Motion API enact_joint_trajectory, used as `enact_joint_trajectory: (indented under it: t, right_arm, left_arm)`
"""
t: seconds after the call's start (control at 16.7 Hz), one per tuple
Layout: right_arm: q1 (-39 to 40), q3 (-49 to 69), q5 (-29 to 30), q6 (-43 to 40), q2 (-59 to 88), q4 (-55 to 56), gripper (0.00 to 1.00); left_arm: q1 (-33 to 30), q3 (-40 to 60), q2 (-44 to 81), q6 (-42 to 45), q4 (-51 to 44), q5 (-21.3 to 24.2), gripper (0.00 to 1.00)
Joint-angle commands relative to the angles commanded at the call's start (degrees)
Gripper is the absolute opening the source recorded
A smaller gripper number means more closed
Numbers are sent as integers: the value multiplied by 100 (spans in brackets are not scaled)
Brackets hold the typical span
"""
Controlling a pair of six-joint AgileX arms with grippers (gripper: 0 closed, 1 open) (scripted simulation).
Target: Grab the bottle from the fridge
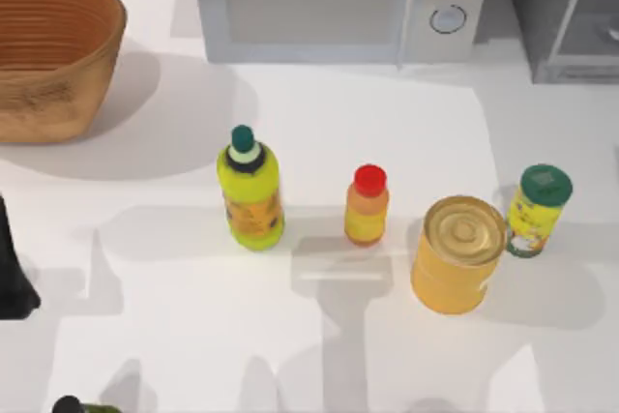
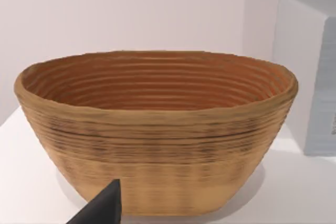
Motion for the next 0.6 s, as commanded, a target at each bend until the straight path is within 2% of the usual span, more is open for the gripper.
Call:
enact_joint_trajectory:
  t: [0.3,0.6]
  right_arm:
    - [-15,-4,-4,8,-31,-22,0]
    - [-15,95,-9,13,-570,-712,0]
  left_arm:
    - [0,0,0,0,0,0,100]
    - [0,0,0,0,0,0,100]
